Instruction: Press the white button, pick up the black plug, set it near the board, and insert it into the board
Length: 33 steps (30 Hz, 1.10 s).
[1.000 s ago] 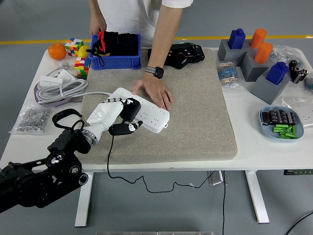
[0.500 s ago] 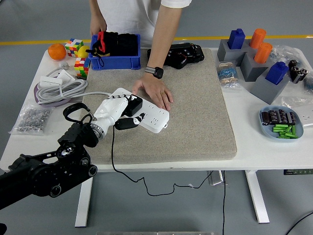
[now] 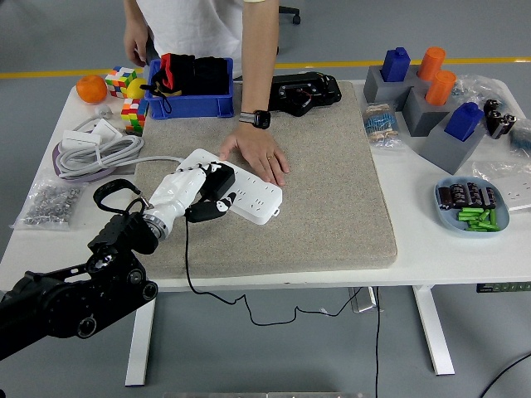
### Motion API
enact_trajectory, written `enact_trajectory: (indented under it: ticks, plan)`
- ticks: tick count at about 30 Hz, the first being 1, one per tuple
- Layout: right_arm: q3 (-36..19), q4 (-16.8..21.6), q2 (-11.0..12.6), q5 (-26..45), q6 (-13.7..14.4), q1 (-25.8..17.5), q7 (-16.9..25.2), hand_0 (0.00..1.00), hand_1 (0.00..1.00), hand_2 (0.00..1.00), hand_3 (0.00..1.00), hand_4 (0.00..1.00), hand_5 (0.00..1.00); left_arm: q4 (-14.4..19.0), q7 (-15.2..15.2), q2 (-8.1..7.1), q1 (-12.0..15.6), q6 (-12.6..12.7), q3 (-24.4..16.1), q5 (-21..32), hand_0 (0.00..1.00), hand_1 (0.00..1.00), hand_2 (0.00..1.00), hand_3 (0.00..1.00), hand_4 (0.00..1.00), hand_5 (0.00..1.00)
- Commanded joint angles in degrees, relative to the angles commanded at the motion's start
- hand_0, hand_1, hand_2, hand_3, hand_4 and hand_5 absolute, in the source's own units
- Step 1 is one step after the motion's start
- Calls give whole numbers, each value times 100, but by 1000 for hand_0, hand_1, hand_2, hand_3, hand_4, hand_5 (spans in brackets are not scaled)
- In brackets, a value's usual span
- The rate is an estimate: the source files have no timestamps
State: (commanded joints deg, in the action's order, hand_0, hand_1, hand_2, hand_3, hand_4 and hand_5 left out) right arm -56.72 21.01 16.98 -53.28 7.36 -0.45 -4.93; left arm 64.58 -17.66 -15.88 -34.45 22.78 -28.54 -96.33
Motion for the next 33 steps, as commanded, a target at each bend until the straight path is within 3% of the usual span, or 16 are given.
enact_trajectory:
  ticks: [4,7,12,22,28,33]
  plan:
    - [-17,-8,-7,-3,2,-17,0,567,518,538,552,641,351,343,30,-81,150,59,-524,-93,865,862,812,774,673,655]
    - [-23,-10,-14,-8,0,-23,-2,565,518,535,551,641,352,689,193,-122,281,215,-1144,-208,867,874,830,796,676,642]
    - [-44,-5,-25,-13,-1,-10,-2,565,518,535,551,641,352,935,335,-163,396,328,-2025,-330,867,874,830,796,676,642]
    - [-86,-6,-21,-30,-9,1,-16,565,518,535,551,641,352,628,676,-211,763,299,-3731,-229,872,874,835,797,689,634]
    - [-118,3,-9,-49,-19,16,-31,565,518,535,551,641,351,385,1098,-290,1007,-98,-4757,-393,888,896,855,804,701,608]
    - [-148,14,2,-60,-25,48,-39,567,518,535,551,641,352,408,1260,-186,1218,-185,-5506,-441,902,924,870,817,718,582]
